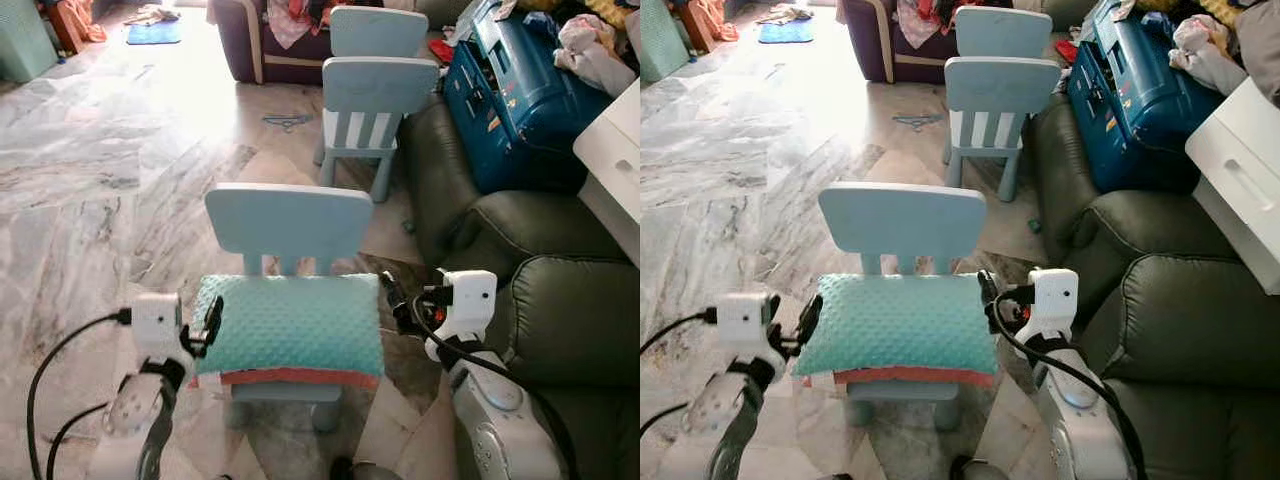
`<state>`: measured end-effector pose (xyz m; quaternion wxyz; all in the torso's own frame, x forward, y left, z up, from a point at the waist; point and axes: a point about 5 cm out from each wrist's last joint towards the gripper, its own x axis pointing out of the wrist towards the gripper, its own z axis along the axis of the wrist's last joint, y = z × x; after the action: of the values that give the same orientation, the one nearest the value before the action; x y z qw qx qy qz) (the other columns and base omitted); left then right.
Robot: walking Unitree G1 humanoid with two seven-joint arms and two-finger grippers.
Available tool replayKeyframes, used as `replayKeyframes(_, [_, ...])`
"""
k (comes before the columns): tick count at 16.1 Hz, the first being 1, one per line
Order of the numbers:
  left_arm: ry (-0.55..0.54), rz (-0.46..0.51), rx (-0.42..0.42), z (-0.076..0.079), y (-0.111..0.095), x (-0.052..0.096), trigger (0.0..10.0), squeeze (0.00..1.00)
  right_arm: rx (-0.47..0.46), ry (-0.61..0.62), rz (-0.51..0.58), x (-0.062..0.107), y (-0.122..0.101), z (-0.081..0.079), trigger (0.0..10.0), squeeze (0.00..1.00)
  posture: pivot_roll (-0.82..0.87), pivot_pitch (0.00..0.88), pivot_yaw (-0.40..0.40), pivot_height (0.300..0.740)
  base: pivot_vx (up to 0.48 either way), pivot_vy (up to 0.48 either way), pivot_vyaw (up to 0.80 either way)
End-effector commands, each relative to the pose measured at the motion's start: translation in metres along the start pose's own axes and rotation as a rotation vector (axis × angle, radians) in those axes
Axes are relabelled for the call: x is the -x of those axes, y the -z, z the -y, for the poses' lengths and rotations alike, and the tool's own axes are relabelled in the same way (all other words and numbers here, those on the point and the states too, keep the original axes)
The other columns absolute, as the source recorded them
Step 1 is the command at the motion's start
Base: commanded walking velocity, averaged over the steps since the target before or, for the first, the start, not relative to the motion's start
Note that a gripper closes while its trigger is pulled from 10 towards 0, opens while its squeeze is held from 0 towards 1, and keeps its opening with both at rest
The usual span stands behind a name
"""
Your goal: Move the pillow to the sofa
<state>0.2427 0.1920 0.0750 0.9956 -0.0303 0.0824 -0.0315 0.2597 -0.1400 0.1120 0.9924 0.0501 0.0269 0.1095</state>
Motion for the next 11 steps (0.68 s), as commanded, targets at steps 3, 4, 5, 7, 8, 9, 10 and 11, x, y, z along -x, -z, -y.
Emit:
replayKeyframes(3, [-0.008, 0.007, -0.010, -0.0066, -0.0017, 0.0084, 10.0, 0.00, 0.007, 0.013, -0.033, 0.0131, 0.0058, 0.0093, 10.0, 0.00, -0.06, 0.165, -0.051, 0.740, 0.000, 0.000, 0.00])
replayKeyframes(4, [-0.010, 0.005, -0.012, -0.0070, -0.0014, 0.0085, 10.0, 0.00, 0.008, 0.014, -0.034, 0.0135, 0.0061, 0.0097, 10.0, 0.00, -0.06, 0.167, -0.051, 0.740, 0.000, 0.000, 0.00])
replayKeyframes(5, [-0.009, 0.005, -0.013, -0.0067, -0.0013, 0.0082, 10.0, 0.00, 0.010, 0.015, -0.034, 0.0133, 0.0058, 0.0096, 10.0, 0.00, -0.06, 0.166, -0.051, 0.740, 0.000, 0.000, 0.00])
replayKeyframes(7, [-0.002, 0.004, -0.013, -0.0047, -0.0012, 0.0066, 10.0, 0.00, 0.009, 0.012, -0.032, 0.0121, 0.0050, 0.0067, 10.0, 0.00, -0.06, 0.166, -0.049, 0.740, 0.000, 0.000, 0.00])
replayKeyframes(8, [-0.001, 0.004, -0.013, -0.0043, -0.0014, 0.0064, 10.0, 0.00, 0.008, 0.009, -0.031, 0.0119, 0.0047, 0.0057, 10.0, 0.00, -0.06, 0.166, -0.049, 0.740, 0.000, 0.000, 0.00])
replayKeyframes(9, [-0.001, 0.004, -0.012, -0.0043, -0.0015, 0.0064, 10.0, 0.00, 0.008, 0.008, -0.031, 0.0119, 0.0046, 0.0054, 10.0, 0.00, -0.06, 0.166, -0.049, 0.740, 0.000, 0.000, 0.00])
replayKeyframes(10, [-0.001, 0.003, -0.013, -0.0043, -0.0016, 0.0067, 10.0, 0.00, 0.008, 0.004, -0.031, 0.0121, 0.0044, 0.0050, 10.0, 0.00, -0.06, 0.168, -0.049, 0.740, 0.000, 0.000, 0.00])
replayKeyframes(11, [0.000, 0.002, -0.015, -0.0043, -0.0016, 0.0068, 10.0, 0.00, 0.009, 0.001, -0.033, 0.0124, 0.0046, 0.0050, 10.0, 0.00, -0.06, 0.170, -0.049, 0.740, 0.000, 0.000, 0.00])
